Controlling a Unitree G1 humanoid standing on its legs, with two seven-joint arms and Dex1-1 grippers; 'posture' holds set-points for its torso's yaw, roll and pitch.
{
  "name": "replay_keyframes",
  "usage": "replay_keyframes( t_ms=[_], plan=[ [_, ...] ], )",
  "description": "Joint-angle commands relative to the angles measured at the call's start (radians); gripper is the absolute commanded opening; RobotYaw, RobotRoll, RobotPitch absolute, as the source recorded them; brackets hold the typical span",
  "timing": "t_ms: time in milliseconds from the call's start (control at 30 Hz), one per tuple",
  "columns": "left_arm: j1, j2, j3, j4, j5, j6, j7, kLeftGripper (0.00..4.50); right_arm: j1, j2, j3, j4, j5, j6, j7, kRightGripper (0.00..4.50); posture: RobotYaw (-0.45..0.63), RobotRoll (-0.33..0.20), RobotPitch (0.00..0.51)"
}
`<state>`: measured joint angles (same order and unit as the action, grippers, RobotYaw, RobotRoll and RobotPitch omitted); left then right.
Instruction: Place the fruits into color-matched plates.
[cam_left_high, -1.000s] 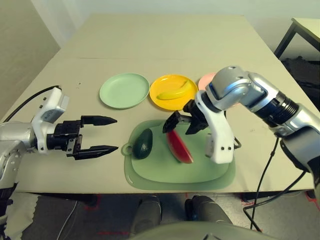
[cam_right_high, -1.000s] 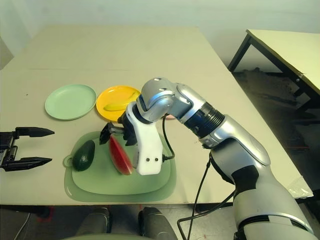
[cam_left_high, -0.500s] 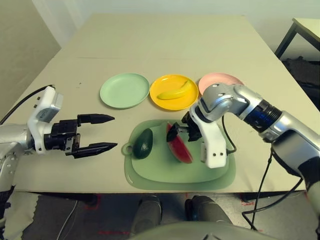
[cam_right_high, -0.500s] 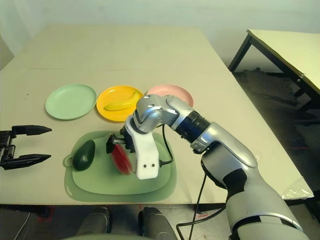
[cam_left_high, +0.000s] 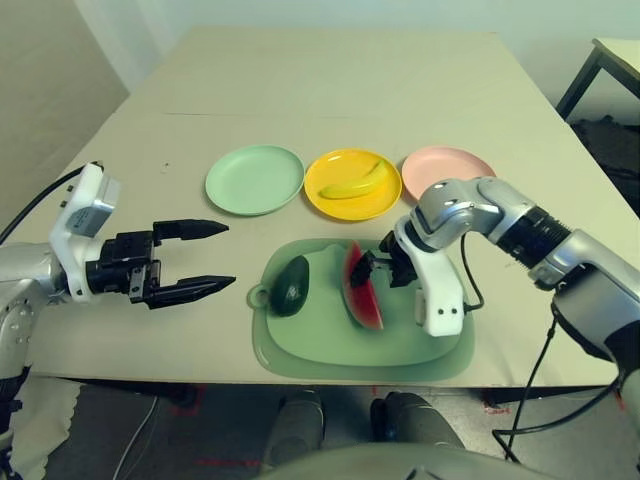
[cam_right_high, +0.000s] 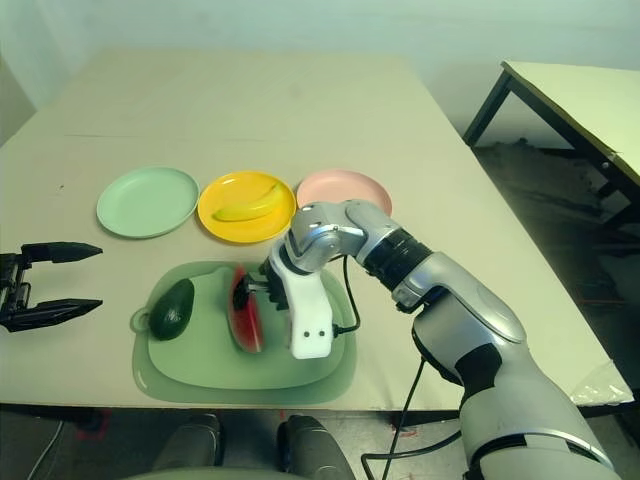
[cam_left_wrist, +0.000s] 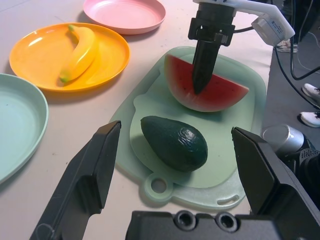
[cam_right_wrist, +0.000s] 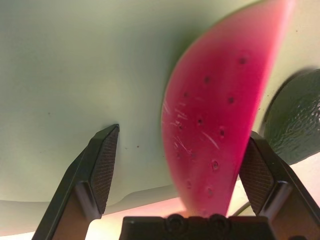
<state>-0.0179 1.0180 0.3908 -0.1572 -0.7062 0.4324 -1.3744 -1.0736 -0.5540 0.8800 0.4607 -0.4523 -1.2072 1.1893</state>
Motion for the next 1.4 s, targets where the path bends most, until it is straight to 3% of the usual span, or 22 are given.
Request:
replay_keyframes(
  t_ms=[33,367,600,700,833,900,1167,1300,1400],
  plan=[
    [0.006,-0.006,0.009,-0.003,0.006,-0.008,0.004,4.5,0.044,-0.016,0.048,-0.008,-0.017,0.026,0.029,4.45,0.16,0.0,0.104],
    [-0.002,-0.009,-0.001,0.005,0.015,-0.022,0.005,4.5,0.116,0.003,-0.001,-0.141,0.03,0.294,0.105,4.45,0.15,0.0,0.098],
    [-0.006,-0.006,-0.003,0.007,0.014,-0.022,0.004,4.5,0.141,0.023,-0.02,-0.171,0.007,0.345,0.12,4.45,0.15,0.0,0.101],
    [-0.011,-0.004,-0.003,0.013,0.015,-0.022,0.005,4.5,0.149,0.027,-0.024,-0.187,0.021,0.352,0.137,3.87,0.15,0.0,0.101],
    [-0.015,-0.003,-0.003,0.017,0.015,-0.022,0.004,4.5,0.146,0.03,-0.024,-0.185,0.028,0.339,0.156,2.4,0.15,0.0,0.102],
    [-0.017,-0.003,-0.004,0.018,0.016,-0.023,0.004,4.5,0.145,0.031,-0.026,-0.183,0.03,0.336,0.161,1.99,0.15,0.0,0.102],
    [-0.023,-0.005,-0.01,0.019,0.016,-0.021,0.004,4.5,0.115,0.01,-0.073,-0.167,0.104,0.407,0.218,1.99,0.14,0.0,0.104],
    [-0.021,-0.006,-0.007,0.02,0.016,-0.021,0.004,4.5,0.032,0.019,-0.153,-0.088,0.165,0.521,0.236,1.99,0.13,0.0,0.103],
    [-0.015,-0.005,-0.003,0.023,0.017,-0.023,0.001,4.5,-0.054,0.014,-0.193,0.032,0.137,0.518,0.204,1.99,0.11,0.0,0.099]
  ],
)
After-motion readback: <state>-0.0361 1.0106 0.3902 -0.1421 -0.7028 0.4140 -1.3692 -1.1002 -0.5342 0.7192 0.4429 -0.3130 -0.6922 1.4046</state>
